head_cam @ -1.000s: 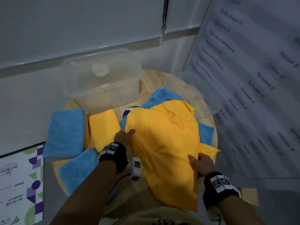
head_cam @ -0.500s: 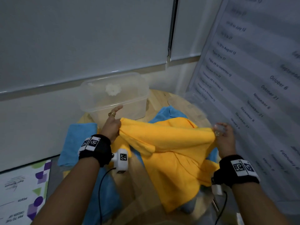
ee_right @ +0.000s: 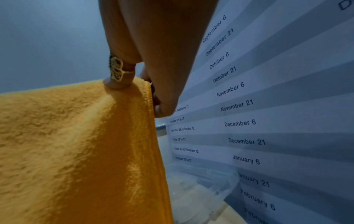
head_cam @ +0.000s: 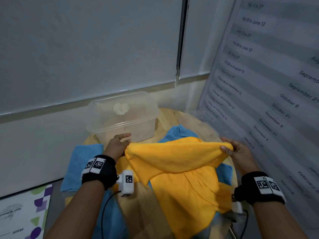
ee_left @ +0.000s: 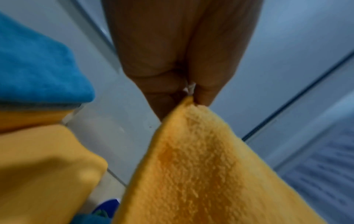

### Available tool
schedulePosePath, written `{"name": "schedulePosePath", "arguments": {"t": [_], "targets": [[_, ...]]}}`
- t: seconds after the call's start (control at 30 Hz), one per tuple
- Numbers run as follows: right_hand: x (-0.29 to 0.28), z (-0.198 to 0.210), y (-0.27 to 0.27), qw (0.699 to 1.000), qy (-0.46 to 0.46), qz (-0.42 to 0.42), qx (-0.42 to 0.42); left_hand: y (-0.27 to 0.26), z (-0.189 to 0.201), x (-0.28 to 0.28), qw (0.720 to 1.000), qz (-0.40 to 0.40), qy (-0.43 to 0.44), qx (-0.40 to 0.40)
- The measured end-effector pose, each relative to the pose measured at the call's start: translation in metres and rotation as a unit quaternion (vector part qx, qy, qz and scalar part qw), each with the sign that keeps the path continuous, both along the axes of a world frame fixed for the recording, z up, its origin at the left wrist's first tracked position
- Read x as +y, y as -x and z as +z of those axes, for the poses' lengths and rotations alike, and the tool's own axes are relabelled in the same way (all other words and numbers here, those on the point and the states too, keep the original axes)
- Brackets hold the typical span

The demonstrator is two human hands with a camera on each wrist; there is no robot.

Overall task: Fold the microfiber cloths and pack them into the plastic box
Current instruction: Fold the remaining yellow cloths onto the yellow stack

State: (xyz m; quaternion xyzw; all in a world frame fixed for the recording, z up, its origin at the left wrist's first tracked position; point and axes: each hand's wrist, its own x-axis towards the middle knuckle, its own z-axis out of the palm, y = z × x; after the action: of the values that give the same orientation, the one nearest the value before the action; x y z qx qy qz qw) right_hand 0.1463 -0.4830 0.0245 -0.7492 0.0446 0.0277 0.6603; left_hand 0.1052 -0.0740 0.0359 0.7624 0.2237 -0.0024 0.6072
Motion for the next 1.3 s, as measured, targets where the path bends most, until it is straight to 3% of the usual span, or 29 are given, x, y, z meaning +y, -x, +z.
{"name": "schedulePosePath", "arguments": {"t": [0.1,0.17,0.2,0.33,0.43,0.5,0.6,0.67,0.8,0.93,1.03,1.1,1.17,1.23,1.3], "targets": [[-0.001,-0.003,-0.004,0.999,0.045,0.009,-0.013,-0.003,-0.006,-0.002,0.975,-0.010,-0.217,-0.055],[0.000,-0.002,-0.006,0.998,0.055,0.003,-0.018,-0.005,-0.004,-0.004,0.955,-0.038,-0.282,-0.087],[-0.001,-0.002,-0.008,0.998,0.052,-0.004,-0.018,-0.006,-0.003,-0.003,0.955,-0.062,-0.275,-0.097],[-0.007,-0.003,-0.011,0.997,0.057,-0.021,-0.036,-0.006,0.006,0.002,0.986,-0.113,-0.094,-0.077],[-0.009,-0.003,-0.012,0.997,0.052,-0.031,-0.045,-0.007,0.015,0.001,0.988,-0.120,-0.073,-0.070],[-0.008,-0.001,-0.012,0.997,0.056,-0.037,-0.046,-0.011,0.021,0.003,0.982,-0.161,-0.089,-0.036],[-0.006,0.003,-0.011,0.996,0.072,-0.038,-0.044,-0.017,0.027,0.006,0.940,-0.260,-0.218,0.036],[-0.006,0.004,-0.013,0.992,0.109,-0.037,-0.046,-0.023,0.028,0.005,0.924,-0.278,-0.260,0.045],[-0.009,-0.001,-0.023,0.971,0.231,-0.037,-0.048,-0.039,0.021,0.005,0.911,-0.263,-0.313,0.045],[-0.003,0.004,-0.040,0.920,0.385,-0.042,-0.058,-0.062,0.027,0.004,0.899,-0.193,-0.393,0.016],[0.000,0.028,-0.050,0.892,0.424,-0.090,-0.130,-0.072,0.048,-0.007,0.916,-0.087,-0.377,-0.108],[-0.001,0.043,-0.055,0.898,0.375,-0.130,-0.188,-0.073,0.064,-0.014,0.935,-0.015,-0.268,-0.233],[-0.002,0.053,-0.051,0.941,0.214,-0.147,-0.215,-0.065,0.070,-0.019,0.949,0.002,-0.120,-0.293],[0.000,0.051,-0.034,0.967,0.062,-0.148,-0.197,-0.048,0.060,-0.022,0.951,-0.010,-0.105,-0.292],[-0.002,0.031,-0.007,0.979,-0.027,-0.156,-0.132,-0.023,0.031,-0.024,0.967,-0.015,-0.107,-0.231]]}}
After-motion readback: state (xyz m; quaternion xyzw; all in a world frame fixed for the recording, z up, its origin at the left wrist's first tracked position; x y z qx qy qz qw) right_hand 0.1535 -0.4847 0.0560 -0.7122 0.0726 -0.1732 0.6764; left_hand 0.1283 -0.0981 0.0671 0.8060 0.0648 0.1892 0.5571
